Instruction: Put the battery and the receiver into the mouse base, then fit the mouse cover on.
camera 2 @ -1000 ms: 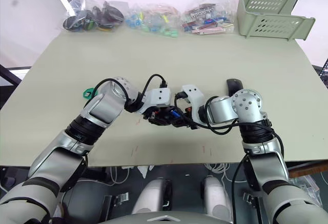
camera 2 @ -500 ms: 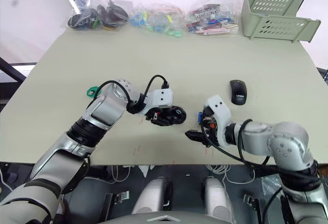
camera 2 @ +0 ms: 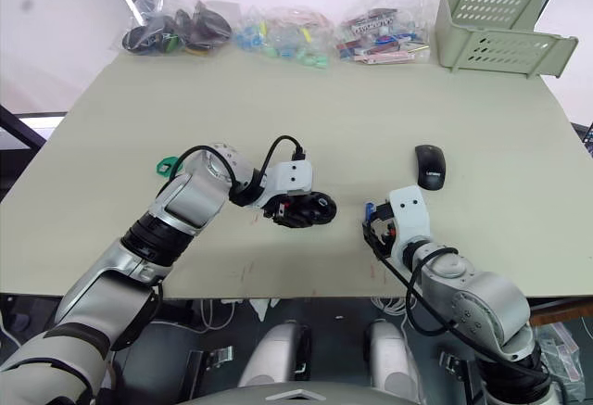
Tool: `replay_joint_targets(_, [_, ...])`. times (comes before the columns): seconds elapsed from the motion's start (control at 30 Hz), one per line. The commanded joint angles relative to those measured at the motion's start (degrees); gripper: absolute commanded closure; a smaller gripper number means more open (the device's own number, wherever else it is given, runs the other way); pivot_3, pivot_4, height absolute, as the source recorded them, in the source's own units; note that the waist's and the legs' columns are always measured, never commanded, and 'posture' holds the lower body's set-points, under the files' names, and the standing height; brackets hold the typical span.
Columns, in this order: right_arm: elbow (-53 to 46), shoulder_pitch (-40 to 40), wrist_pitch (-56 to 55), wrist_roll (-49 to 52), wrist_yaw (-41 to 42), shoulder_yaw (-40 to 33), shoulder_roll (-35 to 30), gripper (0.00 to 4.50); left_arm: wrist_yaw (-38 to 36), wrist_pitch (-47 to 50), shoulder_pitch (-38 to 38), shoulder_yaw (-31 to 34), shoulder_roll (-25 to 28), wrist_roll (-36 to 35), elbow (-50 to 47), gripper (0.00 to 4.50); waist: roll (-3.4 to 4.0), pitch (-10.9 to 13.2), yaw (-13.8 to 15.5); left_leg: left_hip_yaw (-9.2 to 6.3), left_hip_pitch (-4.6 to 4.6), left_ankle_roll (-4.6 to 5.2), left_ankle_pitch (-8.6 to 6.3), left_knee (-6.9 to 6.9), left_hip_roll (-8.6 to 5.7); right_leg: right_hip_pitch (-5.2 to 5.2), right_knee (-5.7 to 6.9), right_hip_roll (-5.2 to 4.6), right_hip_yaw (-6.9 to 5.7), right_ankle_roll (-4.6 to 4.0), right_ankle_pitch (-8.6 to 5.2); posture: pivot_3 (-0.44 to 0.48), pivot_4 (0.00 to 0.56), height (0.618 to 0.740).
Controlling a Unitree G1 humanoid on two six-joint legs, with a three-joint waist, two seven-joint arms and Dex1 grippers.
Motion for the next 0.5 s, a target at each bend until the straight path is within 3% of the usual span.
replay_joint_targets(0.03, [-2.5, 0.7, 0.2, -2.5, -0.8, 0.9, 2.0, 0.79, -0.1, 0.4, 1.6, -2.7, 0.0, 1.3, 0.5, 1.59, 0.00, 0.0, 0.0, 0.00, 0.00, 0.00, 0.00, 0.00, 0.00, 0.00, 0.00, 0.00, 0.00, 0.00, 0.00, 0.000, 0.150, 0.740])
replay_joint_targets(0.27, [-2.9, 1.1, 1.0, -7.1, -0.9, 2.4, 5.6, 0.79, -0.1, 0.1, 1.4, -2.7, 0.2, 1.5, 0.8, 1.59, 0.01, 0.0, 0.0, -0.01, 0.00, 0.00, 0.00, -0.01, 0.00, 0.00, 0.00, 0.01, -0.01, -0.01, 0.00, 0.000, 0.150, 0.740])
replay_joint_targets(0.3, [-3.0, 1.2, 1.2, -7.8, -1.0, 2.8, 6.2, 1.31, -0.2, 0.1, 1.4, -2.7, 0.3, 1.4, 0.8, 1.59, 0.01, 0.0, 0.0, -0.01, 0.00, 0.00, 0.00, -0.01, 0.00, -0.01, 0.00, 0.01, -0.01, -0.01, 0.00, 0.000, 0.150, 0.740])
replay_joint_targets(0.37, [-3.4, 1.6, 1.4, -9.4, -1.2, 4.2, 6.7, 1.73, -0.2, 0.1, 1.4, -2.7, 0.4, 1.4, 0.8, 1.59, 0.01, 0.0, -0.1, -0.01, 0.01, 0.00, 0.00, -0.01, 0.01, 0.00, 0.00, 0.01, -0.01, -0.01, 0.00, 0.000, 0.150, 0.740])
replay_joint_targets(0.5, [-4.2, 2.3, 1.5, -12.1, -1.1, 5.4, 7.5, 3.74, -0.2, 0.1, 1.3, -2.7, 0.5, 1.5, 0.9, 1.59, 0.01, 0.0, -0.1, -0.02, 0.00, 0.00, 0.00, -0.02, 0.01, -0.01, 0.00, 0.01, -0.02, -0.02, -0.01, 0.000, 0.150, 0.740])
